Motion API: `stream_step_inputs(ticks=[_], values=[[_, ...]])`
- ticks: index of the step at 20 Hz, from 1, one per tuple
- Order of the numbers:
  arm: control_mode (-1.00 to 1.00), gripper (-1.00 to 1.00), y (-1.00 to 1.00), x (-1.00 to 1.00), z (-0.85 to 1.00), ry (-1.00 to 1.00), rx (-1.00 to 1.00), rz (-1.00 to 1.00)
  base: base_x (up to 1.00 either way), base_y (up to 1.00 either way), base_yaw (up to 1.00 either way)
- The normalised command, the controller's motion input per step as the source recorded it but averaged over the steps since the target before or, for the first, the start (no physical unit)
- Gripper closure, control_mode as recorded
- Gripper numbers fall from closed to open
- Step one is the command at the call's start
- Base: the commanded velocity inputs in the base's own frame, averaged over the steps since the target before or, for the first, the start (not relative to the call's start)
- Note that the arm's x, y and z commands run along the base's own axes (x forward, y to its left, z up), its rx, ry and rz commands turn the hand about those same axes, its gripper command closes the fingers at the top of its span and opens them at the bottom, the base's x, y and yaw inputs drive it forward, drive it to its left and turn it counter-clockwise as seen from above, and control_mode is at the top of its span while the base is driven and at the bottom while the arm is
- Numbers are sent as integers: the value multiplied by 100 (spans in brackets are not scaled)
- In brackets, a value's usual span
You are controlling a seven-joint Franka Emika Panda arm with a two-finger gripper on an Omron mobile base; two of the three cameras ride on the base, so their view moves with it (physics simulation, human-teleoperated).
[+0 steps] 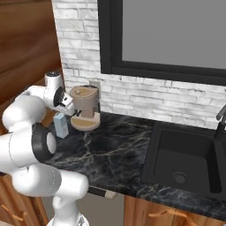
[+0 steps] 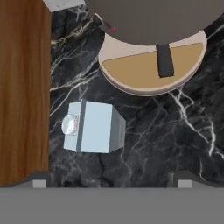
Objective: Gather the eggs and milk located in the vicinity of the sink area and place them right next to the bowl.
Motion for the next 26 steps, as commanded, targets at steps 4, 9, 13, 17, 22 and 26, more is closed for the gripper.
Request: stream_step_inputs(ticks=[4, 9, 13, 17, 22, 26], values=[[-100, -100, 19, 24, -1, 0, 0, -4, 0, 0, 0], [-100, -100, 10, 27, 0, 0, 0, -2, 0, 0, 0], [-100, -100, 0, 25, -1, 0, -3, -1, 0, 0, 0], [-100, -100, 0, 2, -5, 0, -1, -1, 0, 0, 0], [-100, -100, 0, 0, -10, 0, 0, 0, 0, 0, 0], [-100, -100, 0, 0, -17, 0, 0, 0, 0, 0, 0]])
